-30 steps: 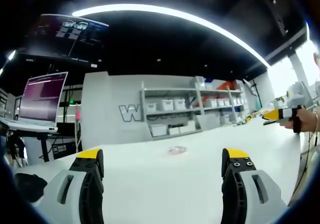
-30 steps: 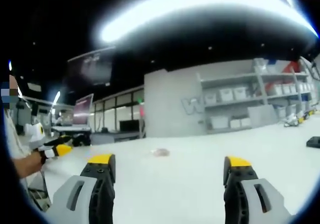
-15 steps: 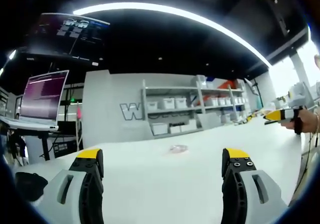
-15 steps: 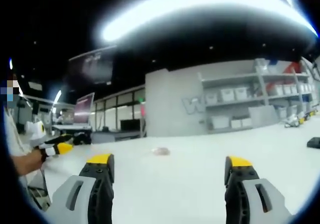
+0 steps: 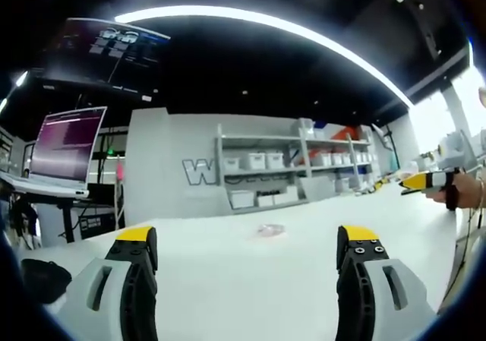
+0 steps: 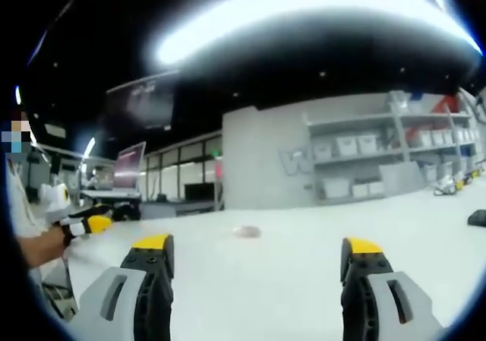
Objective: Open the resealable bag by pulling the two sides of the seal apart until the entire bag opening is separated and visibly accessible.
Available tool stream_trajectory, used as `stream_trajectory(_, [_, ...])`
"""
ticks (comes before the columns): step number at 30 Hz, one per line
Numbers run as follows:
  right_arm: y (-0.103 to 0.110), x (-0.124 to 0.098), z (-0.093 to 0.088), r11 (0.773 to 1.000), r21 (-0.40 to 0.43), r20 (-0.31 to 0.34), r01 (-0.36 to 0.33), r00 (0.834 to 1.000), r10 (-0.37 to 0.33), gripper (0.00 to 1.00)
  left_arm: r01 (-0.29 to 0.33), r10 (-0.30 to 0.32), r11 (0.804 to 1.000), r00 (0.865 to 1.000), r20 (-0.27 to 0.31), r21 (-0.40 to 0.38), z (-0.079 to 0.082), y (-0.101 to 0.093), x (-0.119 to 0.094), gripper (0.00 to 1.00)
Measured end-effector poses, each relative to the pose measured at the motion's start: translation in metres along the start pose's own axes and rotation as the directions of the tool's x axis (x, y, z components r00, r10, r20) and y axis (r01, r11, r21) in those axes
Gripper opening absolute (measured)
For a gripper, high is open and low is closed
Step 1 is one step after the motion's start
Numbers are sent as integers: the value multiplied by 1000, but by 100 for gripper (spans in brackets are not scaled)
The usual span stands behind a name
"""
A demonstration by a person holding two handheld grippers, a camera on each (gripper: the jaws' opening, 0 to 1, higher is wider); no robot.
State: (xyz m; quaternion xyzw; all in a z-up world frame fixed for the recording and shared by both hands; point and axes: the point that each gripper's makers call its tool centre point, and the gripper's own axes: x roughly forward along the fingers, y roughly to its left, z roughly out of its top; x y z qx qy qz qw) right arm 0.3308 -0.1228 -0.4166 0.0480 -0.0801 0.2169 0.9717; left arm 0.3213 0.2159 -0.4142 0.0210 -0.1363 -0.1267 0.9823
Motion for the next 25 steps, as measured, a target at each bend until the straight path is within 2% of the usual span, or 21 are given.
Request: stream_trajectory(25, [-5,0,1,1000,25,11,3,1000,-4,91,10,-10,1000,1000,2,-27,1,-1,1,95])
